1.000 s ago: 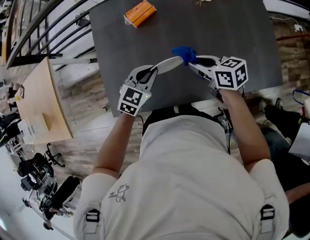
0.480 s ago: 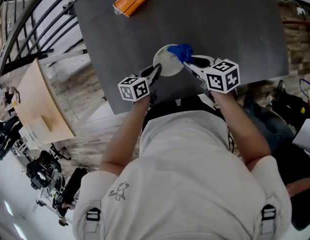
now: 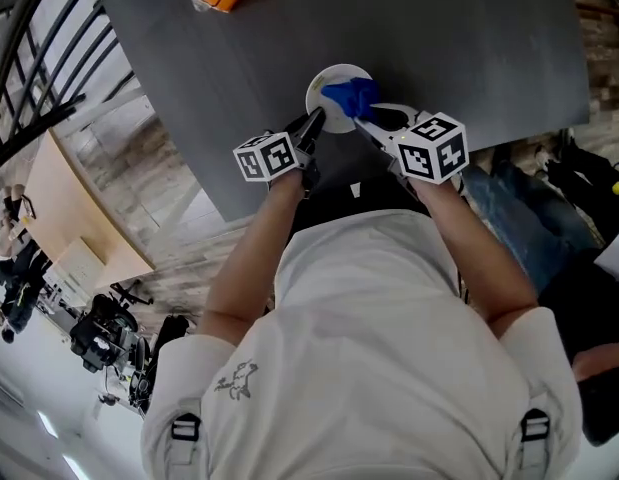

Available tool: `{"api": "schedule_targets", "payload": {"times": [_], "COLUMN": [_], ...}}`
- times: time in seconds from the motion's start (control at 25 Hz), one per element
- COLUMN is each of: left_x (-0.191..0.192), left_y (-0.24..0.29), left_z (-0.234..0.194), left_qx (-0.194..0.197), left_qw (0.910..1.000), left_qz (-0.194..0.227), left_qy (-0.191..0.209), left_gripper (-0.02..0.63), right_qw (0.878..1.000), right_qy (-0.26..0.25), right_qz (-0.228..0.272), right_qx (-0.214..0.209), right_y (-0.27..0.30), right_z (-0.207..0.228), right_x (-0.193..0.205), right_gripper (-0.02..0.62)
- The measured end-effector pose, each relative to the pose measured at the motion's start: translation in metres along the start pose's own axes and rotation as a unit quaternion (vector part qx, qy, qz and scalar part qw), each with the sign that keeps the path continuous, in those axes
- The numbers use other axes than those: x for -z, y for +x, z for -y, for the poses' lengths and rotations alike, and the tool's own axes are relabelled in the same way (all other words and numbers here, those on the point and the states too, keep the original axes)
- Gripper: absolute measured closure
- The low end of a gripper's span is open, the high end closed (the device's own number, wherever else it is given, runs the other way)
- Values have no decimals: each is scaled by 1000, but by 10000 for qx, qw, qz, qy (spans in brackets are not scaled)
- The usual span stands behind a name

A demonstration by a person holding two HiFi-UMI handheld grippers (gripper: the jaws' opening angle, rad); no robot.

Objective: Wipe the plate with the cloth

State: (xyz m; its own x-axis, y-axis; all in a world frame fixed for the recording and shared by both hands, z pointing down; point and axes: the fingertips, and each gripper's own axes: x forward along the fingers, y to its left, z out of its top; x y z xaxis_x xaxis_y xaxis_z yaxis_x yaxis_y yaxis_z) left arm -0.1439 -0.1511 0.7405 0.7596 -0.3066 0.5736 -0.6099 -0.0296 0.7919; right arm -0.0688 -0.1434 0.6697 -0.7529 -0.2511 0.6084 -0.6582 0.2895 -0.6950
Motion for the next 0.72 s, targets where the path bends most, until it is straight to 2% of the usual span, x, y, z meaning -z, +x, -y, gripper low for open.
{"api": "schedule_targets", "payload": {"times": [0.12, 0.36, 0.6, 0.72], "left_x": [5, 7, 8, 4], "left_y": [7, 12, 15, 17], "left_z": [-3, -5, -8, -13], "left_qx": [112, -72, -599, -1073], "left_qw": [9992, 9995, 9975, 9904], "left_qz": [-55, -161, -329, -416], "left_qy": [-384, -246, 194, 767], "left_gripper": [589, 589, 562, 530], "right_qw": [9999, 9998, 9995, 9996], "right_qy": [92, 208, 292, 264], "right_qz": [-26, -60, -66, -53], "right_qx": [32, 37, 20, -1], "right_y": [6, 13, 14, 13], "right_z": [6, 11, 10, 11], "right_x": [6, 12, 13, 13], "right_gripper": [511, 511, 511, 511]}}
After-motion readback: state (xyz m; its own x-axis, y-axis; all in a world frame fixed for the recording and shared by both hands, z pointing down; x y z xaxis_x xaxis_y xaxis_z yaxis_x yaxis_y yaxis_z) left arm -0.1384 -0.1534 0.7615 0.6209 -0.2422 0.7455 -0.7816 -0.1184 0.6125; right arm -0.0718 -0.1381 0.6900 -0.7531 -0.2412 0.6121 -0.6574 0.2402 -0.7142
